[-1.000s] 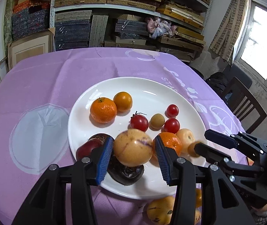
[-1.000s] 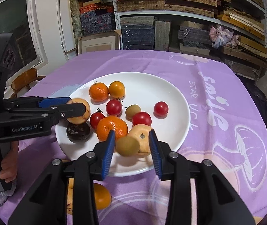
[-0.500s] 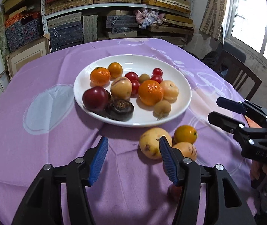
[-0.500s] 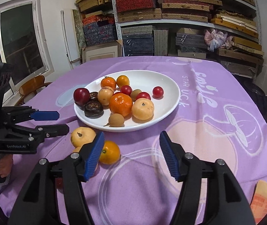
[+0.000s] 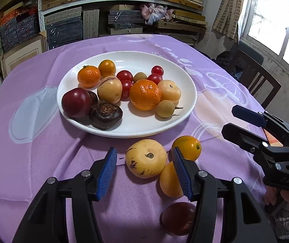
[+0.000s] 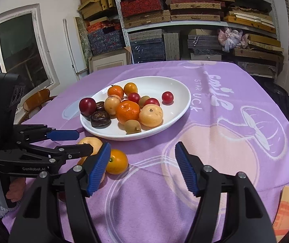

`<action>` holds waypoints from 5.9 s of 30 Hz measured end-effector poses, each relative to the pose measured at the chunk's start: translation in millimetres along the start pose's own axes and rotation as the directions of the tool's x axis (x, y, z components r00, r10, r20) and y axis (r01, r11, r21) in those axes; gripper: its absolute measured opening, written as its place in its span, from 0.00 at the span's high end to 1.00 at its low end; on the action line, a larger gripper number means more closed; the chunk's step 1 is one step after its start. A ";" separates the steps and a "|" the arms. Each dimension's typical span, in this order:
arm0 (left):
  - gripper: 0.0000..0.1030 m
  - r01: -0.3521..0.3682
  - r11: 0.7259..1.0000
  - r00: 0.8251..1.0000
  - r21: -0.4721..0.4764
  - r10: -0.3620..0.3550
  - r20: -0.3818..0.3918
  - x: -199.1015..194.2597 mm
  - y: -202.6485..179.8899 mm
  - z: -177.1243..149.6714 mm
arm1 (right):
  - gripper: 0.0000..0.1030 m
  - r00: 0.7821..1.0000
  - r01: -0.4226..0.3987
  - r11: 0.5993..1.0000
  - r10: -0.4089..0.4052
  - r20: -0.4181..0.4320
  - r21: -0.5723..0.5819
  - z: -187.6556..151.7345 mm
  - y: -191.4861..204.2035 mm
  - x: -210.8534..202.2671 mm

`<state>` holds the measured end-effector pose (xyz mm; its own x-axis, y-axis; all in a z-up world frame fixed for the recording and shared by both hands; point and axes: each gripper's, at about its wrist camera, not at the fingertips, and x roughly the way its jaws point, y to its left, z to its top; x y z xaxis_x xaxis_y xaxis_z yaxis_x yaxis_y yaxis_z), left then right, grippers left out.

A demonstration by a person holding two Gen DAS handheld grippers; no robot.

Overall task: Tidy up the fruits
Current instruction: 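Move the open left tool over the remaining fruits toward a dark red plum, then lower the left tool onto the dark red plum and close it, then close the right tool on the small orange mandarin while the left tool holds the plum, then carry the plum and mandarin onto the white plate and open both tools, then withdraw both open tools from the plate toward the two yellow fruits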

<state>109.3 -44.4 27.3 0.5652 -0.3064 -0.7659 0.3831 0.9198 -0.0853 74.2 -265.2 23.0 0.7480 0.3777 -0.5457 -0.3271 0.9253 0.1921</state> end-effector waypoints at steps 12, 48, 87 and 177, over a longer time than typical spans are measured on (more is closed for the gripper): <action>0.43 -0.094 0.995 0.995 -0.046 0.096 0.039 -3.5 7.5 -3.1 | 0.26 0.999 0.027 1.000 -0.028 0.039 0.008 -0.2 -2.1 -5.5; 0.28 -0.007 0.998 0.999 0.064 0.009 -0.036 -36.1 -40.5 -70.4 | 0.17 0.996 0.069 0.997 -0.071 0.060 0.028 -1.3 -7.7 -8.7; 0.61 -0.187 0.949 0.980 -0.255 0.197 0.013 -45.2 88.9 -75.4 | 0.24 0.989 0.082 0.990 -0.095 -0.113 -0.112 -2.7 26.2 23.2; 0.61 -0.107 0.979 0.987 -0.172 0.125 0.100 -6.6 66.2 98.5 | 0.49 0.994 0.096 0.991 -0.100 -0.036 -0.094 121.7 10.7 71.8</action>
<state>202.8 -5.6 89.4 0.6786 -0.2118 -0.7033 0.1894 0.9756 -0.1111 194.7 -224.0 85.1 0.7556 0.2821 -0.5912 -0.3068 0.9498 0.0611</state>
